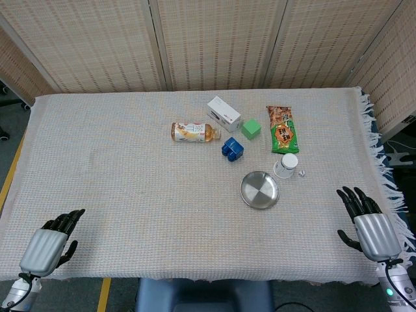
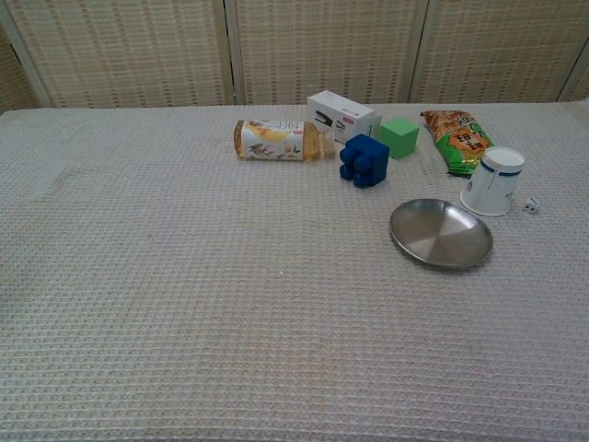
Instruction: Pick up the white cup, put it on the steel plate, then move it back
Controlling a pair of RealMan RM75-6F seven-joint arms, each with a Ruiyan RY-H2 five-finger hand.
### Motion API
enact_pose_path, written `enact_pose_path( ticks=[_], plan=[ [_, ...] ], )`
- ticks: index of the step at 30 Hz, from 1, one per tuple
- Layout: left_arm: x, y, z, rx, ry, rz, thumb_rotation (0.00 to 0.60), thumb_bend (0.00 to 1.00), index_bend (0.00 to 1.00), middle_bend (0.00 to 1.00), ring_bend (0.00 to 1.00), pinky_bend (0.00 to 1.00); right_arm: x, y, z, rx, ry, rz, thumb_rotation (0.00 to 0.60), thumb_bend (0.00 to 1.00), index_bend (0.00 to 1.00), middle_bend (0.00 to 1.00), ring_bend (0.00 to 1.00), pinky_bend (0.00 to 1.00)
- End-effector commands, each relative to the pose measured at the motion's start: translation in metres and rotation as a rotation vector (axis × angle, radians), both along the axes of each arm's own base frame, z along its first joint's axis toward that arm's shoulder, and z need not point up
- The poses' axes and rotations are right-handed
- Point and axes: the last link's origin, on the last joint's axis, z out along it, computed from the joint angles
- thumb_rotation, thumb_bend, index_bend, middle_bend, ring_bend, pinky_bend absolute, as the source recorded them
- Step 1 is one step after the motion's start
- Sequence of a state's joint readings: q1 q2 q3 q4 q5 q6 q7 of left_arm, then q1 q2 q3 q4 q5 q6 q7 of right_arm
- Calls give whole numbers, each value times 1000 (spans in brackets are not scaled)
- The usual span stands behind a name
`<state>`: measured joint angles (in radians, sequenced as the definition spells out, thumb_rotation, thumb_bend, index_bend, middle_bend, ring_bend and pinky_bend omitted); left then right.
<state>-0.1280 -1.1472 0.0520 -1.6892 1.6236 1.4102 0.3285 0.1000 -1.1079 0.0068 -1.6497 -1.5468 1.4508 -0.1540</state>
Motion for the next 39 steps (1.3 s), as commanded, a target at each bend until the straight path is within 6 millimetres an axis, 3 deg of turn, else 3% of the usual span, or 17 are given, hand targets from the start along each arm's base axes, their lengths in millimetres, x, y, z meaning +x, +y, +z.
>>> enact_pose_path(
  ticks=[1,6,9,11,13,16,20,24,32,39],
  plan=[
    [1,1,0,0,-1,-2,600,451,71,135,190,370,0,1,0,-30,-7,-9,600,125,0,34,0,187],
    [1,0,-2,-8,1,-9,600,451,71,135,190,370,0,3,1,-21,-6,0,600,125,2,34,0,196],
    [3,1,-2,-11,-3,-17,600,450,71,135,190,370,1,1,2,-39,-2,21,600,125,75,83,27,232],
    [1,3,-3,-12,0,-17,600,451,71,135,190,370,2,-4,2,-61,3,38,600,126,174,232,167,300],
    [-1,4,-4,-17,3,-6,600,451,71,135,190,370,3,-9,1,-75,5,57,600,130,254,400,406,401],
    [0,5,-4,-18,0,2,600,451,71,135,190,371,4,-21,-3,-89,9,97,600,139,332,584,669,570],
    [0,1,-2,-13,6,-12,600,451,71,135,190,371,3,-40,-11,-79,-14,128,600,139,367,745,825,710],
    [0,0,-1,-7,3,2,600,451,71,135,190,372,-3,-67,-17,-90,-50,126,600,139,375,823,895,783],
    [0,0,-3,-11,13,7,600,452,71,135,190,372,-27,-122,-26,-84,-137,17,600,144,387,865,938,843],
    [-1,1,-2,-10,9,8,600,451,71,135,190,372,-44,-147,-38,-44,-216,-41,600,241,407,875,948,855]
  ],
)
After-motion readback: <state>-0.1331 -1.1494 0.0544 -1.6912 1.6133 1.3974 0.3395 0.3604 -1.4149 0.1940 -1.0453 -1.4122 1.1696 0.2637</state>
